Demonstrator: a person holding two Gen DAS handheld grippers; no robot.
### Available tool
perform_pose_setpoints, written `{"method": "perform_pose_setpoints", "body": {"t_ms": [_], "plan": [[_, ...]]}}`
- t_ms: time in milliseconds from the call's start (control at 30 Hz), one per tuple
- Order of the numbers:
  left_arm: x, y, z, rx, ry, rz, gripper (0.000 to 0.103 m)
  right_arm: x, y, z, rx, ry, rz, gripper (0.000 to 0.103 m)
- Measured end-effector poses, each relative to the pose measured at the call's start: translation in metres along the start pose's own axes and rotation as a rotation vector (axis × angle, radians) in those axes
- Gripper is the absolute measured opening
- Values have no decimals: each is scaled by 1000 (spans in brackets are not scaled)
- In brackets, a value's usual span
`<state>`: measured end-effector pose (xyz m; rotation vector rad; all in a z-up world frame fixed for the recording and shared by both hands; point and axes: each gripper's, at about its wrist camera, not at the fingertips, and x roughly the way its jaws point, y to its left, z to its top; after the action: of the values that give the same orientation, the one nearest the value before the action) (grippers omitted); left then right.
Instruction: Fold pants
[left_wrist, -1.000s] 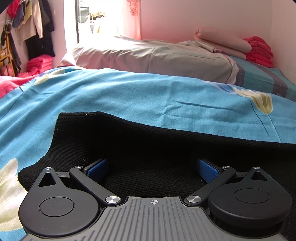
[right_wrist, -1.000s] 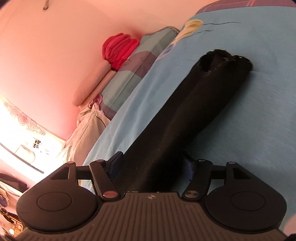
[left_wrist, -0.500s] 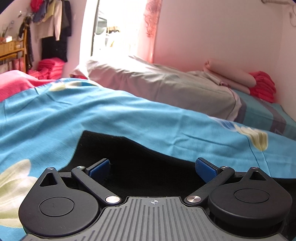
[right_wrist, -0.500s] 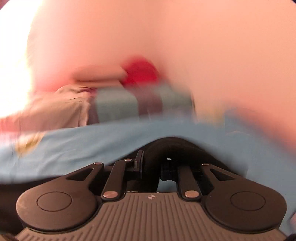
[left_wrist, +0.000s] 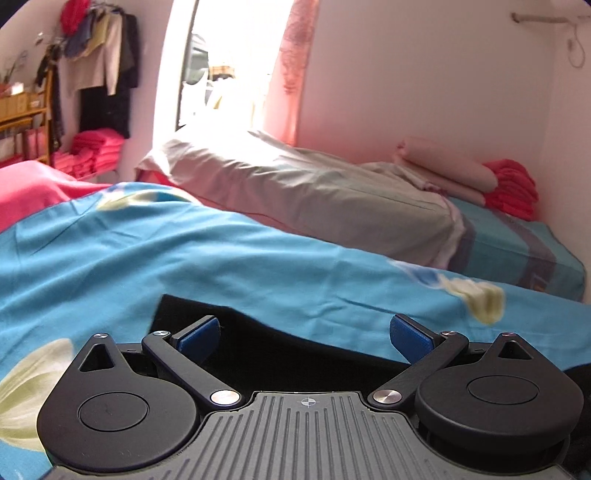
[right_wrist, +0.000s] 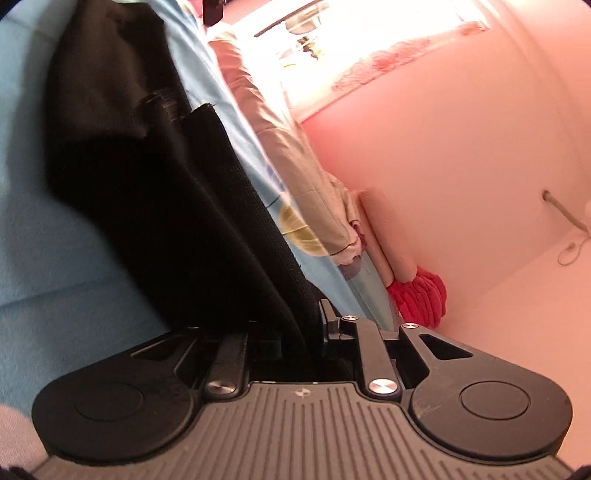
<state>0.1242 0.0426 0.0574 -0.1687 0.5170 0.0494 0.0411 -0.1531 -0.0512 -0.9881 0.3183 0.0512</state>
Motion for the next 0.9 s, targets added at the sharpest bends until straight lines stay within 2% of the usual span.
{"method": "perform_pose_setpoints", "body": {"t_ms": [133, 200, 267, 300, 367, 433, 467, 533, 567, 600, 700, 767, 833, 867, 900], "plan": [[-5, -51, -3, 69, 66, -79, 103, 14, 12, 6, -17, 20, -42, 23], [-7, -69, -4, 91, 60, -86, 103, 15, -5, 17, 92, 3, -82, 23], [-10, -77, -3, 81, 51, -92, 103, 18, -13, 24, 164, 3, -83, 23], [-11, -78, -3, 69, 42, -96, 103, 20, -7, 24, 140, 6, -68, 23], [-9, -81, -4, 50, 39, -100, 103, 25, 18, 20, 13, 24, -27, 22], [4, -90, -10, 52, 75, -106, 103, 24, 32, 16, -38, 0, -85, 23], [12, -96, -17, 70, 92, -111, 103, 23, 30, 17, -29, 4, -88, 28], [35, -107, -34, 130, 158, -64, 103, 21, 17, 17, 22, 18, -69, 49], [46, -109, -44, 159, 203, -33, 103, 16, 15, 16, 27, 17, -83, 63], [55, -107, -53, 174, 244, -18, 103, 13, 10, 11, 13, 6, -106, 73], [52, -92, -63, 117, 228, -50, 103, 2, 1, -15, -46, -4, -148, 76], [50, -92, -61, 132, 225, -49, 103, -1, -11, -42, -58, 25, -201, 78], [51, -95, -64, 145, 222, -35, 103, 7, -34, -68, -8, 119, -279, 80], [51, -97, -64, 151, 223, -42, 103, 12, -47, -78, 45, 168, -283, 86], [50, -99, -64, 159, 221, -46, 103, 13, -64, -83, 164, 202, -234, 86]]}}
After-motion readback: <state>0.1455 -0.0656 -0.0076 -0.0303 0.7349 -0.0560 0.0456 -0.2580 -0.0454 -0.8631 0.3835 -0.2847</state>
